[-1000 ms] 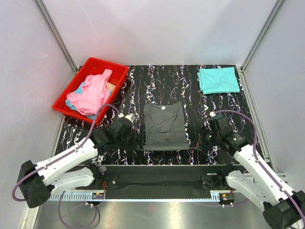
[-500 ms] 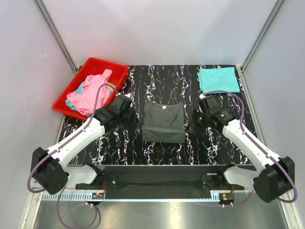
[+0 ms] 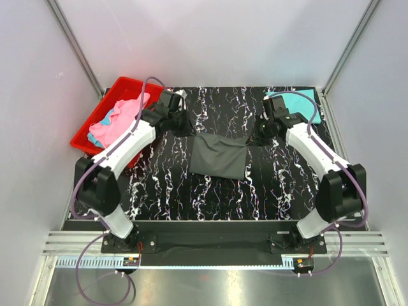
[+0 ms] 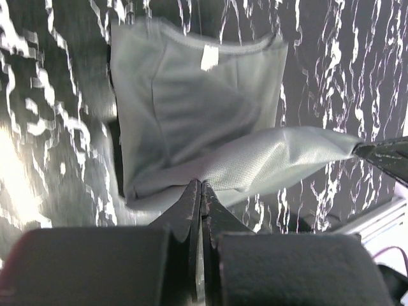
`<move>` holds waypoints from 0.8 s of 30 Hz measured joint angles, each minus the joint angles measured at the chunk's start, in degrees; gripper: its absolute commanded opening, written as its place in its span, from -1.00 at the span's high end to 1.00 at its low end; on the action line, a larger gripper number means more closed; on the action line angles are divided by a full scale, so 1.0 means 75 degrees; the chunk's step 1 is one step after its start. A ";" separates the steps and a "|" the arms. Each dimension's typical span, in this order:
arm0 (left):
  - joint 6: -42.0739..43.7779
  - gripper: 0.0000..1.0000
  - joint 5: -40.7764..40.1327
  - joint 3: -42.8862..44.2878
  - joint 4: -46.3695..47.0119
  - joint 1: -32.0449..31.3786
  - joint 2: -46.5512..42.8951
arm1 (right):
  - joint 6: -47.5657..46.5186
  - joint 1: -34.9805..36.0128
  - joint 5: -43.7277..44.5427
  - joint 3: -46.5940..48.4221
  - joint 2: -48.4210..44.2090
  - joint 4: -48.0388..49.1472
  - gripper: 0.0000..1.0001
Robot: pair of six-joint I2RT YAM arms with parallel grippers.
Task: Fold and stack the t-shirts
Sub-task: Fold the tshirt
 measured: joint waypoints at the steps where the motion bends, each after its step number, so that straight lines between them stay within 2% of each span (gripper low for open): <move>1: 0.0070 1.00 0.0064 0.0187 0.0076 0.0070 0.0227 | -0.0029 -0.0064 0.0000 0.0143 0.0187 0.0003 1.00; 10: 0.0385 1.00 0.0466 0.1824 0.0425 0.0577 0.2311 | -0.0221 -0.0425 -0.0128 0.1072 0.1856 0.0417 0.88; 13: 0.0472 0.92 0.0673 0.2113 0.0734 0.0711 0.3002 | -0.0242 -0.0548 -0.0125 0.1341 0.2393 0.0495 0.86; 16: 0.0478 0.75 0.1067 0.2165 0.1218 0.0880 0.3614 | -0.0254 -0.0679 -0.0073 0.1664 0.2993 0.0621 0.83; 18: 0.0478 0.57 0.1268 0.2177 0.1571 0.0976 0.3943 | -0.0245 -0.0752 -0.0058 0.1804 0.3302 0.0702 0.64; 19: 0.0498 0.42 0.1390 0.2241 0.1714 0.1023 0.4135 | -0.0207 -0.0801 -0.0055 0.1845 0.3456 0.0758 0.52; 21: 0.0527 0.08 0.1690 0.2550 0.1993 0.1099 0.4546 | -0.0181 -0.0889 -0.0047 0.1883 0.3707 0.0863 0.52; 24: 0.0536 0.02 0.1988 0.2885 0.2460 0.1169 0.4937 | -0.0111 -0.1014 -0.0064 0.1897 0.4048 0.1070 0.27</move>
